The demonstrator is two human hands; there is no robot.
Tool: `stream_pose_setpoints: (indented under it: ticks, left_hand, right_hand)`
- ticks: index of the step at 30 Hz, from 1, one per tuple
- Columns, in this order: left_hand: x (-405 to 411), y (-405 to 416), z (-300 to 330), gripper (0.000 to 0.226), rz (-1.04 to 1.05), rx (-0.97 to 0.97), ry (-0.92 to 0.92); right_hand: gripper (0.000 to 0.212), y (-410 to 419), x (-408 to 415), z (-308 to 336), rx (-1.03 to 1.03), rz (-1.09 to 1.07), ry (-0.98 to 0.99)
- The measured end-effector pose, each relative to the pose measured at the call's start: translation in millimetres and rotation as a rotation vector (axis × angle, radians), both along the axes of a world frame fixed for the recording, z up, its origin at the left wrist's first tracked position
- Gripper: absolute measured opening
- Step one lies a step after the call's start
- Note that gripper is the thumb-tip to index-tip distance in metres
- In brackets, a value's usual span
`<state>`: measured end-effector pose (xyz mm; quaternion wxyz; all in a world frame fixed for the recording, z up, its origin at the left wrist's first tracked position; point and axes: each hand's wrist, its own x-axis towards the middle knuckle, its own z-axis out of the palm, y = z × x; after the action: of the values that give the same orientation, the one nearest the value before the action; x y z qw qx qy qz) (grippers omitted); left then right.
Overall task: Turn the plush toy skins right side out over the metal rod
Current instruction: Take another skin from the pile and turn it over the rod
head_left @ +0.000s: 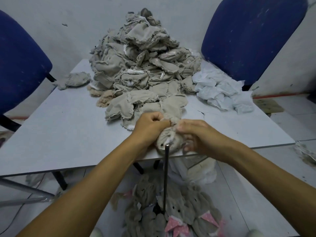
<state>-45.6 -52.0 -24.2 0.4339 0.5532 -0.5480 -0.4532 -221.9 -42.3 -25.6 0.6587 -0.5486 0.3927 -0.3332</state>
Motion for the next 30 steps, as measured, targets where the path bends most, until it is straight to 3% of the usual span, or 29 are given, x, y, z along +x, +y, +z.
stream_pose_setpoints:
  ticks: [2,4,8,10,13,17,21,24,30]
  left_hand:
    - [-2,0,-5,0.025,0.099,-0.013,-0.016]
    - [-6,0,-5,0.014,0.104,0.004,0.0]
    - [3,-2,6,0.014,-0.346,0.211,0.242]
    - [4,2,9,0.012,-0.443,0.19,0.197]
    - [0,8,13,0.019,-0.298,-0.048,0.014]
    - [2,16,20,0.023,-0.269,-0.433,-0.24]
    - [13,33,22,0.013,-0.251,-0.844,-0.368]
    - [26,38,20,0.012,-0.247,-0.981,-0.449]
    - [39,61,-2,0.015,-0.298,-1.048,-0.657]
  right_hand:
    - [0.021,3,-3,0,-0.032,0.151,0.03]
    - [0.026,3,-6,1,-0.112,0.123,0.085]
    - [0.021,4,-18,-1,-0.212,-0.045,0.118]
    - [0.012,6,-21,-3,-0.215,-0.094,0.101]
    - [0.018,7,-15,1,-0.292,-0.093,0.137]
    - [0.027,15,-4,5,-0.779,-0.348,0.399]
    - [0.014,34,2,8,-1.185,-0.328,0.451]
    - [0.012,42,3,10,-1.337,-0.264,0.512]
    - [0.008,57,3,-2,-1.466,-0.13,0.656]
